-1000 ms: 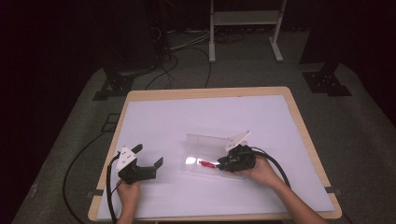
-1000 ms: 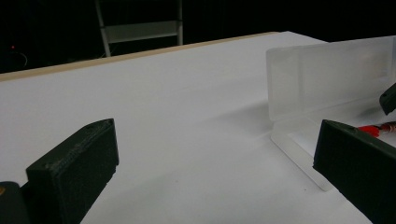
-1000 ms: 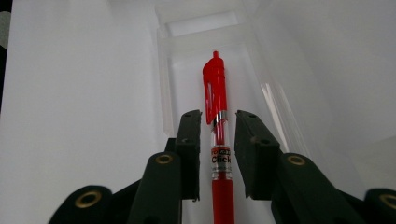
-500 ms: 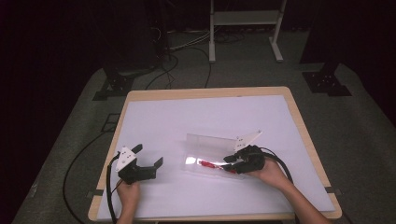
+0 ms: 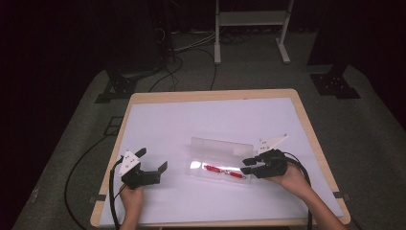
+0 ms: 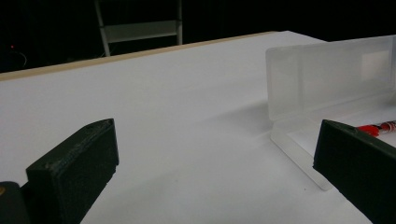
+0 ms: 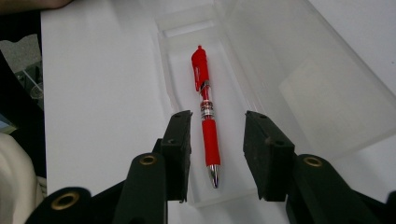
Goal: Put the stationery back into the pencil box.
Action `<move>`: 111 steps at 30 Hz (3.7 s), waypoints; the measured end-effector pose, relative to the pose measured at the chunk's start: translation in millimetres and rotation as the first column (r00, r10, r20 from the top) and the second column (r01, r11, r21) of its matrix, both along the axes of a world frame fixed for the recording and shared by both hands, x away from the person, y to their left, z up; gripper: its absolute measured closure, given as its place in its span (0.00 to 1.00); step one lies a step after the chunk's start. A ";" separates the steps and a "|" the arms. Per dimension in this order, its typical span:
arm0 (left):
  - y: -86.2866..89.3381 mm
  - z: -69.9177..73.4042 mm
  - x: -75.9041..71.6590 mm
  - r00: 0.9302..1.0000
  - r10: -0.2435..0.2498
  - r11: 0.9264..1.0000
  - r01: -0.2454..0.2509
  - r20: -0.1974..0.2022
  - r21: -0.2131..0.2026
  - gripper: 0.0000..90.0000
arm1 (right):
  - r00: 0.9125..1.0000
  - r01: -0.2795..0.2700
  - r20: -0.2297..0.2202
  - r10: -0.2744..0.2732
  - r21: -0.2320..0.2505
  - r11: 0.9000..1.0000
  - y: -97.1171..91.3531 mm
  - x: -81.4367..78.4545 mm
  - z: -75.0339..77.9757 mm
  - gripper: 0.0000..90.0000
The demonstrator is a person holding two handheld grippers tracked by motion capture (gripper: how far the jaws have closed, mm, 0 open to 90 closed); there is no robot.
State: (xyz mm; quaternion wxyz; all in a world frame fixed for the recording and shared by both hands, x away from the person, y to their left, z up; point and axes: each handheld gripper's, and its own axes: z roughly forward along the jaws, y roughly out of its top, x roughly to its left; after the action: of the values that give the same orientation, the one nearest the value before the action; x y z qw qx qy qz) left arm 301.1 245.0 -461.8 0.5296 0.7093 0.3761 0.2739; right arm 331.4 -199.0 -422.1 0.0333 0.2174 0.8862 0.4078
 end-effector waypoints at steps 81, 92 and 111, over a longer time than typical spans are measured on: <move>-1.2 0.0 -0.1 1.000 0.001 1.000 -0.001 0.004 0.007 0.00 | 0.981 0.192 -0.033 -0.191 0.052 0.980 -91.9 -35.5 -27.6 0.52; -1.3 -0.1 -0.2 1.000 0.001 1.000 -0.001 0.004 0.007 0.00 | 0.976 0.216 -0.045 -0.214 0.059 0.975 -102.9 -41.2 -33.0 0.52; -1.4 0.0 -0.2 1.000 0.000 1.000 0.000 0.004 0.007 0.00 | 0.959 0.281 -0.058 -0.276 0.086 0.956 -128.0 -53.3 -42.4 0.51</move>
State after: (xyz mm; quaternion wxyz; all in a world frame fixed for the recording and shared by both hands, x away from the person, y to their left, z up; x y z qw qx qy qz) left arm 300.9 243.7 -461.8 0.5278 0.7105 0.3742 0.2769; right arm 278.1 -326.9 -464.5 0.0599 0.3505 0.8272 0.4351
